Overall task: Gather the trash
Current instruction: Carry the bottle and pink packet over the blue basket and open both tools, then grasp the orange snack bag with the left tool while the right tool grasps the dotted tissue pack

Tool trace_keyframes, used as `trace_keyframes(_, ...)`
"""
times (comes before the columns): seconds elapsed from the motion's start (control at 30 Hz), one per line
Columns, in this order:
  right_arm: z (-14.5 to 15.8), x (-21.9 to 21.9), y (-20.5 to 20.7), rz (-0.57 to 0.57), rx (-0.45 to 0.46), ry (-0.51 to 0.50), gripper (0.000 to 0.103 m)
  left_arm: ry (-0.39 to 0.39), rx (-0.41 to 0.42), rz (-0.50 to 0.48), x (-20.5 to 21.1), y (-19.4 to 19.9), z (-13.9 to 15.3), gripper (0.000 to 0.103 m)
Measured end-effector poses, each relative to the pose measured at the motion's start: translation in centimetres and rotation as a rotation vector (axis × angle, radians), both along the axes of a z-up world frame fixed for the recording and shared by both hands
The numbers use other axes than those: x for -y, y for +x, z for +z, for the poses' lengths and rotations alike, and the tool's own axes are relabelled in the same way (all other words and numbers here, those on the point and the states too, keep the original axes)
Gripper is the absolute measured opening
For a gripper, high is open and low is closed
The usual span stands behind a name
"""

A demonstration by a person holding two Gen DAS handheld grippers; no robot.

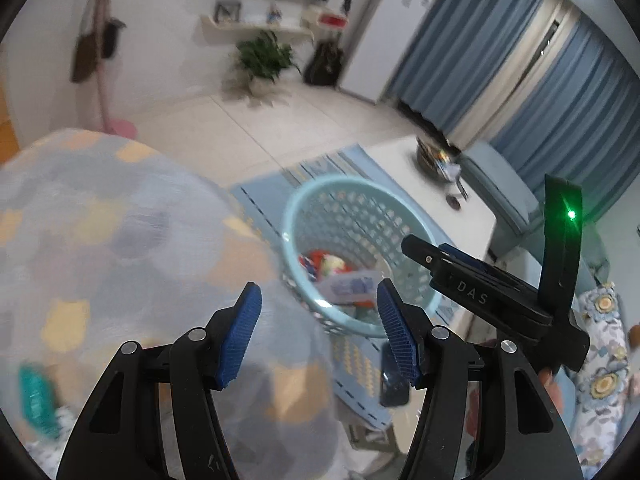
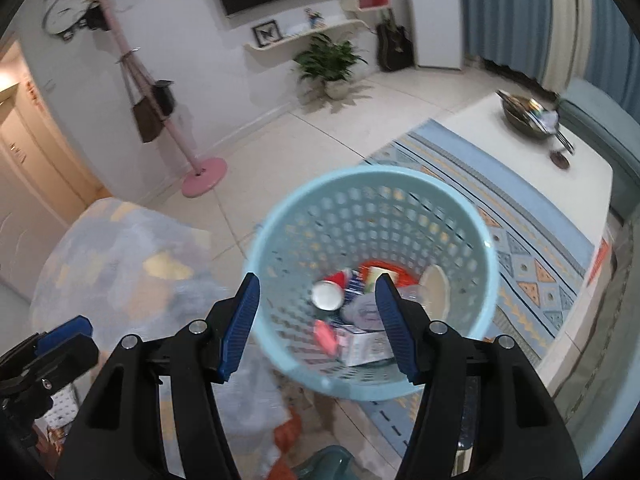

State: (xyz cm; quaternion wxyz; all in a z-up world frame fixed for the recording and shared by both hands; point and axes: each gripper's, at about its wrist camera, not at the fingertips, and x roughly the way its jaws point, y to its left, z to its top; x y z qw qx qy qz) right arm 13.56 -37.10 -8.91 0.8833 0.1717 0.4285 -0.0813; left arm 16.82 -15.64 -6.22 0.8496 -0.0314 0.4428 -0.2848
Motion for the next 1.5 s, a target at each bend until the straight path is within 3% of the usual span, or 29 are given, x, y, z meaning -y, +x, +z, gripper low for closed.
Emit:
trace_keyframes(0.27,4.0,-7.3,-0.7,0.146,0.097,-0.029,0.057,-0.023,0.140,0.172,-8.6,-3.2,4.0,0.061)
trace_keyframes(0.33,4.5,-9.4,-1.0,0.187,0.114,-0.024,0.059,-0.030,0.167,0.209,-10.6,-4.1,4.6,0.065)
trace_keyframes(0.47,4.6,-14.2,-1.9,0.284,0.118,0.044,0.059,-0.003,0.216,0.298,-15.5,-5.8,5.5,0.068)
trace_keyframes(0.73,3.2,-25.0,-4.5,0.524,0.103,0.049,0.059,0.057,0.164,0.478,-23.5,-10.1,2.9,0.068)
trace_keyframes(0.83,2.2,-28.1,-5.2,0.590,0.080,0.046,0.059,0.139,0.179,0.490,-24.3,-12.3,1.6,0.069)
trace_keyframes(1.03,0.9,-30.9,-5.9,0.648,0.056,0.019,0.066,0.227,0.172,0.489,-25.8,-16.2,-0.7,0.078)
trace_keyframes(1.2,0.3,-31.2,-6.0,0.668,0.036,0.026,0.066,0.209,0.096,0.458,-26.3,-17.6,-2.8,0.081)
trace_keyframes(1.3,-0.2,-32.2,-5.7,0.675,0.029,-0.020,0.067,0.186,0.058,0.446,-26.2,-17.5,-3.9,0.081)
trace_keyframes(1.4,-0.3,-32.5,-5.7,0.669,0.044,-0.060,0.066,0.221,0.047,0.422,-25.2,-17.0,-4.4,0.087)
trace_keyframes(1.47,-0.5,-32.4,-5.6,0.664,0.045,-0.069,0.051,0.254,0.027,0.416,-24.7,-16.5,-5.1,0.087)
trace_keyframes(1.5,-0.5,-32.2,-5.5,0.667,0.046,-0.066,0.049,0.270,0.035,0.415,-24.5,-16.5,-5.2,0.088)
